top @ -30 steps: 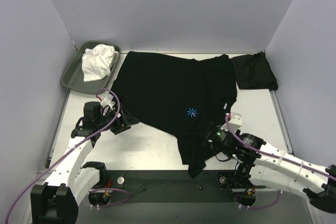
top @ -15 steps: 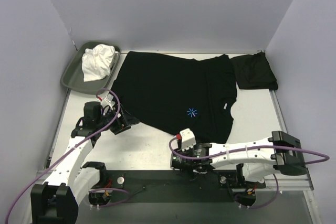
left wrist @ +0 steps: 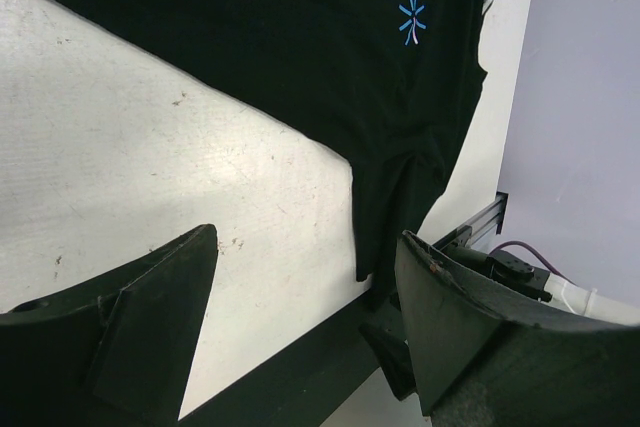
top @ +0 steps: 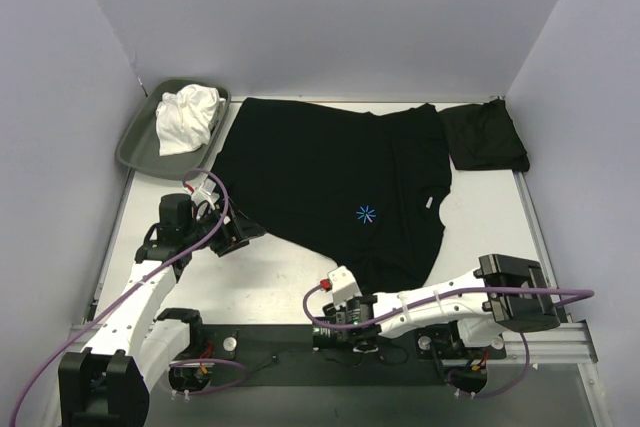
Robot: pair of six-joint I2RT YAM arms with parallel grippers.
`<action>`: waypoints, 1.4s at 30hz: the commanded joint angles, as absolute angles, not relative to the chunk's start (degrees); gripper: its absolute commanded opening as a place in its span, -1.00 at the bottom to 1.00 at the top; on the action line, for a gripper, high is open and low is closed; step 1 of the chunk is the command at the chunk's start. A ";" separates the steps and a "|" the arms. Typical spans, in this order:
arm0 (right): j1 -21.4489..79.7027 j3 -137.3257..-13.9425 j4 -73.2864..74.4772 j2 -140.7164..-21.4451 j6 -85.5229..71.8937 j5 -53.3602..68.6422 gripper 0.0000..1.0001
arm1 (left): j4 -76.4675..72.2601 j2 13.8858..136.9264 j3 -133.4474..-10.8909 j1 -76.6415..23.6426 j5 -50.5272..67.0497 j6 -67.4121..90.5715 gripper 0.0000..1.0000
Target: Fold and stack the t-shirts
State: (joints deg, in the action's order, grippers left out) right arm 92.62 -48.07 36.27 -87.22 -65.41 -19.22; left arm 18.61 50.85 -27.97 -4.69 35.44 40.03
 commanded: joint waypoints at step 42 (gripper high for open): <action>86.05 -50.19 44.03 -93.35 -65.03 -26.45 -1.00 | 16.17 50.89 -28.04 -4.31 36.91 39.37 0.62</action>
